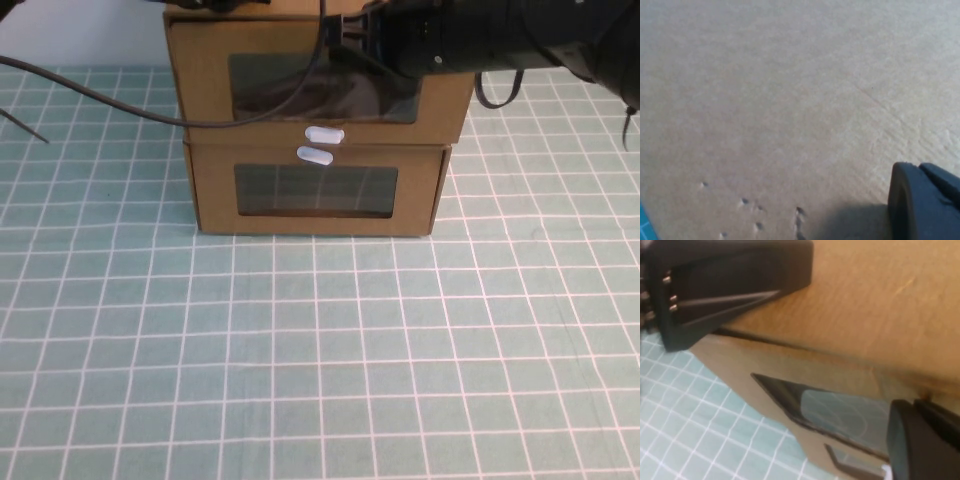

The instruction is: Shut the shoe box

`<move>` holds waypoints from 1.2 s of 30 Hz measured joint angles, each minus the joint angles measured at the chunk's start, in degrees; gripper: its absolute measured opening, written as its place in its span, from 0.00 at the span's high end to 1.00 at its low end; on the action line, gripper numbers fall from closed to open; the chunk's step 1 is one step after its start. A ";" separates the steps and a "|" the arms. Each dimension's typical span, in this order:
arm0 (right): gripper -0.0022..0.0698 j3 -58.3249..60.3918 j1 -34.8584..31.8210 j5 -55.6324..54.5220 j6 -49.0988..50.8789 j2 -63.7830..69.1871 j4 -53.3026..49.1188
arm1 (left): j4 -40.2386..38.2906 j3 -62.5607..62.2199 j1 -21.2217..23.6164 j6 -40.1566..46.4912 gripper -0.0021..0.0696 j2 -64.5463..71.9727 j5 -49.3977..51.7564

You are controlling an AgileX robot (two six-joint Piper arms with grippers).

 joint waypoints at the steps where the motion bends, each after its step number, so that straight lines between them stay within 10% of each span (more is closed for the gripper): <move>1: 0.99 -0.45 -0.25 -0.12 -0.73 0.55 1.00 | 0.00 0.00 0.00 0.00 0.98 0.00 0.00; 16: 0.99 -3.88 -1.07 11.78 -3.79 1.16 5.49 | 1.74 0.12 0.00 0.00 0.98 -2.12 1.94; 25: 0.99 -2.71 -1.11 24.74 5.43 -12.40 -8.76 | 9.79 0.12 0.00 -1.48 0.98 -11.33 5.59; 36: 0.99 30.04 -1.00 24.58 13.16 -49.69 -17.03 | 9.42 29.42 0.00 -2.34 0.98 -35.41 -7.49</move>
